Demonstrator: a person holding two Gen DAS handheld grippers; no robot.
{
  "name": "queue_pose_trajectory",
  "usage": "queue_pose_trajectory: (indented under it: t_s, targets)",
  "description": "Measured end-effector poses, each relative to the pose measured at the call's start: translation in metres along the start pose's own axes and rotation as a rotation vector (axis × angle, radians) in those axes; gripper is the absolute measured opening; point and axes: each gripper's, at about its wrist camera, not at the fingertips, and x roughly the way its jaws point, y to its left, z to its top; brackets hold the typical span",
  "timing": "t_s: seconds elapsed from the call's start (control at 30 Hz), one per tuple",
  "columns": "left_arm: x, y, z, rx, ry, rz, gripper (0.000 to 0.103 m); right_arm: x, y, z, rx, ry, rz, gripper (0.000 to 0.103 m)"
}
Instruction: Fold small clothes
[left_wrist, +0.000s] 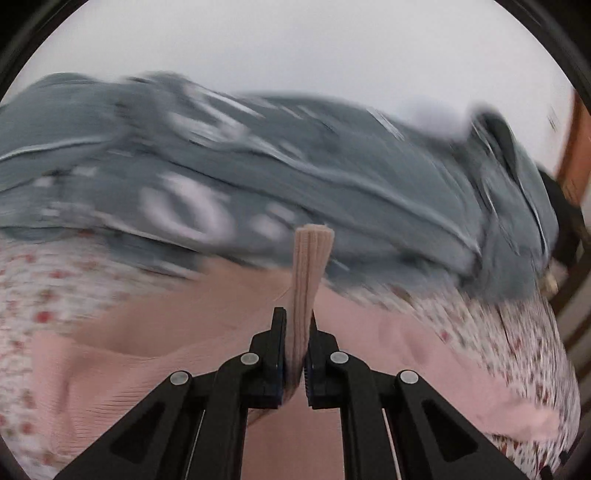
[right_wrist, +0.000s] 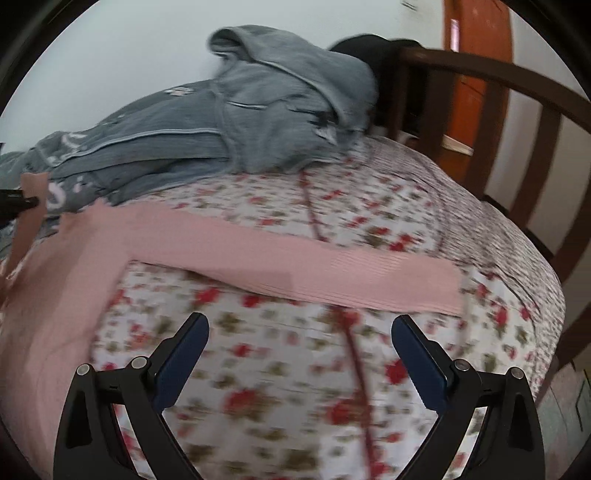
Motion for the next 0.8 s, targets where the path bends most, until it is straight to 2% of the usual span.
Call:
queue_pose_trajectory:
  t_s: [0.07,0.17,0.27,0.37,0.43,0.47,0.5,0.53,0.57,0.63,0.7,0.8]
  targets:
    - [0.028,-0.042,-0.020,0.072,0.072,-0.027,0.008,0.005,-0.014,-0.004,0.019,0.012,-0.017,0.099]
    - [0.050,-0.076,-0.049,0.174,0.143,-0.027,0.008,0.017,-0.032,-0.010,0.041,0.034,-0.035,0.099]
    - [0.053,-0.091,-0.065,0.230,0.161,-0.018,0.008,0.028,-0.044,-0.013,0.058,0.045,-0.044,0.099]
    - [0.050,-0.095,-0.068,0.250,0.172,-0.028,0.009,0.035,-0.054,-0.013,0.079,0.045,-0.055,0.099]
    - [0.049,-0.092,-0.067,0.249,0.189,-0.040,0.013,0.039,-0.064,-0.012,0.115,0.043,-0.056,0.099]
    - [0.049,-0.092,-0.068,0.247,0.203,-0.051,0.024,0.041,-0.070,-0.011,0.140,0.044,-0.049,0.099]
    - [0.049,-0.093,-0.069,0.245,0.219,-0.066,0.050,0.043,-0.074,-0.010,0.154,0.045,-0.043,0.099]
    - [0.050,-0.095,-0.069,0.245,0.227,-0.067,0.067,0.044,-0.080,-0.010,0.177,0.046,-0.037,0.099]
    - [0.043,-0.094,-0.070,0.239,0.214,-0.041,0.090,0.044,-0.083,-0.009,0.190,0.045,-0.033,0.099]
    - [0.036,-0.097,-0.068,0.234,0.169,-0.038,0.090,0.042,-0.091,-0.009,0.212,0.037,-0.029,0.096]
    - [0.026,-0.099,-0.067,0.255,0.154,-0.069,0.091,0.043,-0.099,-0.007,0.236,0.036,-0.036,0.091]
    - [0.010,-0.093,-0.065,0.269,0.123,-0.046,0.091,0.046,-0.110,-0.007,0.288,0.045,-0.034,0.082]
